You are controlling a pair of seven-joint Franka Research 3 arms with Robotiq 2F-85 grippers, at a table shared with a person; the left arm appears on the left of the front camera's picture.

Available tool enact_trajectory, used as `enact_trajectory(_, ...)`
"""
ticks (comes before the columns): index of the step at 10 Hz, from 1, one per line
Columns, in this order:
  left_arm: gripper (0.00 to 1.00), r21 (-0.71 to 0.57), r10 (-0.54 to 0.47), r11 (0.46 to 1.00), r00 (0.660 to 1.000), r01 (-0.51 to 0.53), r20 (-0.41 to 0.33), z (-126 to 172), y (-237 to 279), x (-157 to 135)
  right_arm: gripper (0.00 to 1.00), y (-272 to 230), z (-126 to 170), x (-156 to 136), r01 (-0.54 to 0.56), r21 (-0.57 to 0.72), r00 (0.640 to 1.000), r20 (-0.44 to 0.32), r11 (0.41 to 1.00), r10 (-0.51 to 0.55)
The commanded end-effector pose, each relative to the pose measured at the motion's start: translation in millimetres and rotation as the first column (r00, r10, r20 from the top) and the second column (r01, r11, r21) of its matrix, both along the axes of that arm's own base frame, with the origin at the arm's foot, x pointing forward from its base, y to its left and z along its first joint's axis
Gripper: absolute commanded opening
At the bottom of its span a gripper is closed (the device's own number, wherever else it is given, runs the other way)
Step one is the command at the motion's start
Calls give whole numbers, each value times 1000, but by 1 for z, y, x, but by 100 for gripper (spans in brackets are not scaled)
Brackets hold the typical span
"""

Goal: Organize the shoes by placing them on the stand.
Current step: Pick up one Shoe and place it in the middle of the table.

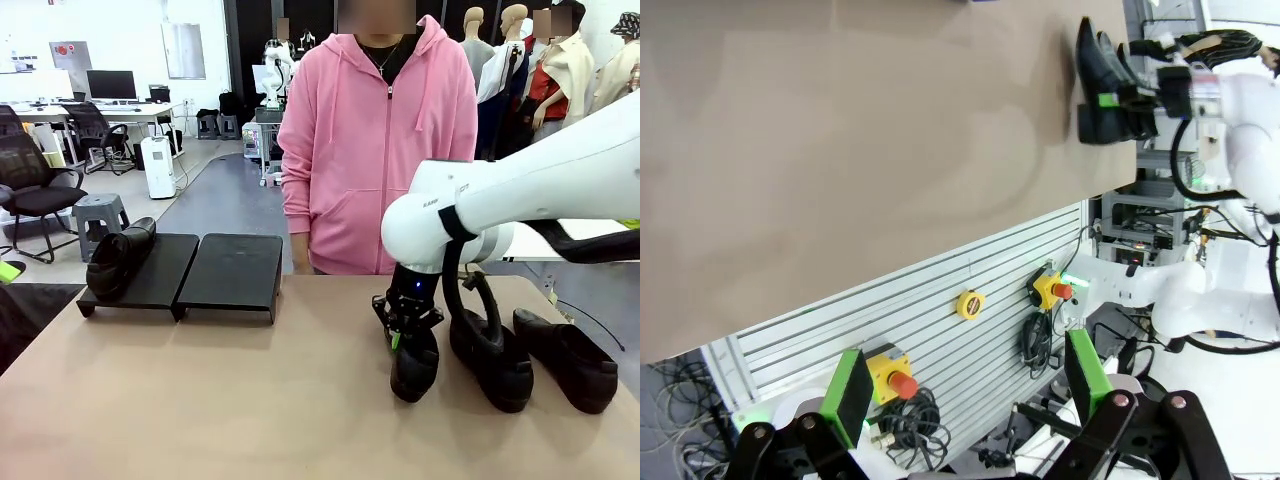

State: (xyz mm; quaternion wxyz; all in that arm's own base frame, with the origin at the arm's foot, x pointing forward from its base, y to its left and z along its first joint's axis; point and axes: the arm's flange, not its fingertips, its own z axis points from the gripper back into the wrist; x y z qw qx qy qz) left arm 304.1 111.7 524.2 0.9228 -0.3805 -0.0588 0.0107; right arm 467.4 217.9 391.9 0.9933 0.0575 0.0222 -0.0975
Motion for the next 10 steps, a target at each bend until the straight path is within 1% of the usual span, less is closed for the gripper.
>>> enact_trajectory(1,100,2,-15,1000,1000,15,9,0,3,-2,0,-5,63,-62,16,3,996,-90,1000,-16)
enact_trajectory(2,100,2,-15,1000,1000,15,9,0,3,-2,0,-5,79,-91,-7,4,997,-79,1000,7)
enact_trajectory(3,100,2,-15,1000,1000,15,9,0,3,-2,0,-11,85,-107,-18,28,999,-41,999,19)
enact_trajectory(4,100,2,-15,1000,1000,15,9,0,3,-2,0,-20,86,-104,-19,73,999,-42,997,22)
enact_trajectory(5,100,2,-15,1000,1000,15,9,0,3,-2,0,-5,82,-91,-26,-2,997,-73,1000,26)
enact_trajectory(7,100,2,-15,1000,1000,15,9,0,3,-2,0,-5,82,-91,-26,-2,997,-73,1000,26)
enact_trajectory(8,100,2,-15,1000,1000,15,9,0,3,-2,0,-8,86,-109,-19,10,997,-72,1000,20)
enact_trajectory(9,100,2,-15,1000,1000,15,9,0,3,-2,0,11,65,-103,-296,283,946,-44,913,320)
enact_trajectory(10,100,2,-15,1000,1000,15,9,0,3,-2,0,49,57,-110,-342,222,938,19,913,347)
